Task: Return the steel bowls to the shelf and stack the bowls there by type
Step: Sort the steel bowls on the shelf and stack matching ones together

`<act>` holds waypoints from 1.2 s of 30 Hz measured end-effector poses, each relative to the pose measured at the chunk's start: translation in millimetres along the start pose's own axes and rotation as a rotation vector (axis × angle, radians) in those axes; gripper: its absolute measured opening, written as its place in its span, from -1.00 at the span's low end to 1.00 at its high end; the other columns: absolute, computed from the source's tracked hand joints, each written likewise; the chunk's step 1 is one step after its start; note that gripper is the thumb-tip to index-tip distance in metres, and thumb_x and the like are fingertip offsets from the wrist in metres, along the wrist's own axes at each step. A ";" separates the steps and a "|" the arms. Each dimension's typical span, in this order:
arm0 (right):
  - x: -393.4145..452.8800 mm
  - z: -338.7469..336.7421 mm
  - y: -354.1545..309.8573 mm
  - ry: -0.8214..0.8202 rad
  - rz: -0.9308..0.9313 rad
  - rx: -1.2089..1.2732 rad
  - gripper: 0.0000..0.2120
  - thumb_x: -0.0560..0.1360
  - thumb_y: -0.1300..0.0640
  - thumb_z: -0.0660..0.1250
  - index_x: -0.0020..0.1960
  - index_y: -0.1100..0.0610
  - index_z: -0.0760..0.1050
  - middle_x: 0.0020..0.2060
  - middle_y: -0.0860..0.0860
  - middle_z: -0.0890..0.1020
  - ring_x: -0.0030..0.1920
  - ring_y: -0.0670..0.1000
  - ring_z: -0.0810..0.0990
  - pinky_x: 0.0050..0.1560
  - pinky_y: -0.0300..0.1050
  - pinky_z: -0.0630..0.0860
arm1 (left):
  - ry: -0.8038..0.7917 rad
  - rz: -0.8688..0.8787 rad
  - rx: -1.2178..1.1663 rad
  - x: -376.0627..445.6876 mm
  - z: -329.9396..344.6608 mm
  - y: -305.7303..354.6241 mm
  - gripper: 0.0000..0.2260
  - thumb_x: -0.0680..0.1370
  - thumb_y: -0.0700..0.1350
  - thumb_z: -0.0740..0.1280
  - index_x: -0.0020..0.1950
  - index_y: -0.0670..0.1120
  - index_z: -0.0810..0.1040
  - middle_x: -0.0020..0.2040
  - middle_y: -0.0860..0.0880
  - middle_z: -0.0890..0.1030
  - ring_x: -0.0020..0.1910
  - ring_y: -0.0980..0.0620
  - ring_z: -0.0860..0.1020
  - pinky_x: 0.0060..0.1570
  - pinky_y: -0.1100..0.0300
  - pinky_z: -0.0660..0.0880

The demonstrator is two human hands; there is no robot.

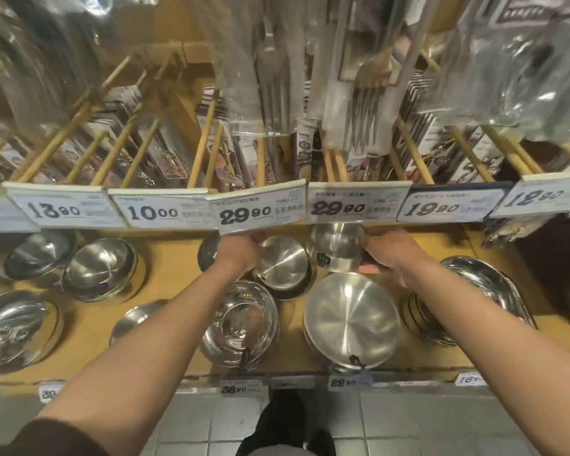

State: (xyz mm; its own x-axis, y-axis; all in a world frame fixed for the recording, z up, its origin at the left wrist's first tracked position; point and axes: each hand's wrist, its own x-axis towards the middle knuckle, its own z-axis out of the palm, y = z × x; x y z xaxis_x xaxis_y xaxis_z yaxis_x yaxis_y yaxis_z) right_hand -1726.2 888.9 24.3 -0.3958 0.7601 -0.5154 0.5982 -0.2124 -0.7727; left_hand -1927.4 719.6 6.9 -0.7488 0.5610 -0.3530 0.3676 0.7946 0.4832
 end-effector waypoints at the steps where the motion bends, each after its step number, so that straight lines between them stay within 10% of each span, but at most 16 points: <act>1: -3.1 0.1 -2.1 0.000 -0.013 0.002 -0.87 0.56 0.14 0.41 -0.02 0.22 0.62 -0.16 0.15 0.70 -0.36 0.01 0.72 -0.22 -0.02 0.71 | 0.014 -0.011 -0.019 -3.1 -4.6 0.9 -0.72 0.44 -0.15 0.49 0.13 -0.14 0.66 0.14 -0.14 0.66 0.17 -0.16 0.60 0.19 0.02 0.57; 10: -60.1 5.5 -16.0 -0.163 -0.153 0.020 -0.88 0.55 0.17 0.41 -0.09 0.20 0.68 -0.23 0.17 0.75 -0.15 0.19 0.76 0.01 0.07 0.69 | 0.192 -0.106 -0.396 -59.8 -64.8 -24.1 -0.90 0.48 -0.28 0.40 -0.25 -0.22 0.61 -0.21 -0.16 0.66 -0.09 -0.19 0.69 -0.01 -0.18 0.67; 17: -113.0 46.5 -20.9 -0.313 -0.251 0.028 -0.80 0.54 0.39 0.33 -0.17 0.16 0.61 -0.26 0.08 0.65 -0.49 -0.12 0.62 -0.51 -0.33 0.49 | 0.297 -0.307 -0.611 -127.5 -113.8 -126.4 -0.89 0.32 -0.32 0.44 -0.18 -0.21 0.66 -0.10 -0.27 0.70 -0.12 -0.22 0.69 0.01 -0.25 0.65; 23: -143.8 102.7 -24.2 -0.462 -0.221 0.013 -0.75 0.54 0.36 0.32 0.20 0.25 0.61 -0.02 0.16 0.69 -0.10 0.10 0.71 -0.21 -0.08 0.69 | 0.299 -0.333 -0.781 -151.0 -119.9 -187.1 -0.82 0.45 -0.46 0.37 -0.24 -0.22 0.58 -0.19 -0.18 0.64 -0.15 -0.15 0.64 -0.38 0.14 0.62; 29: -154.8 166.8 -19.6 -0.408 -0.138 -0.016 -0.54 0.51 0.30 0.42 0.39 0.26 0.48 0.21 0.24 0.61 -0.12 0.14 0.74 -0.16 -0.07 0.69 | 0.239 -0.376 -0.807 -133.1 -109.2 -228.6 -0.86 0.39 -0.48 0.42 -0.26 -0.26 0.62 -0.23 -0.18 0.67 -0.20 -0.15 0.67 -0.26 0.03 0.68; 36: -176.1 236.3 -20.9 -0.295 -0.143 -0.064 -0.79 0.53 0.30 0.33 0.12 0.11 0.58 -0.30 0.20 0.73 -0.29 0.12 0.74 -0.24 0.02 0.71 | 0.102 -0.356 -0.753 -101.0 -84.7 -268.5 -0.79 0.36 -0.17 0.59 -0.18 -0.17 0.58 -0.09 -0.32 0.70 -0.03 -0.32 0.70 0.02 -0.27 0.64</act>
State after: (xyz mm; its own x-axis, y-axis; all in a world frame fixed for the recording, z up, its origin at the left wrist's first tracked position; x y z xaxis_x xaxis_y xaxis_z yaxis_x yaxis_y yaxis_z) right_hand -1833.7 614.3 43.6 -0.6581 0.5664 -0.4961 0.5610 -0.0705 -0.8248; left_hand -1997.1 429.9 -19.3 -0.8100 0.2537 -0.5287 -0.3395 0.5323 0.7755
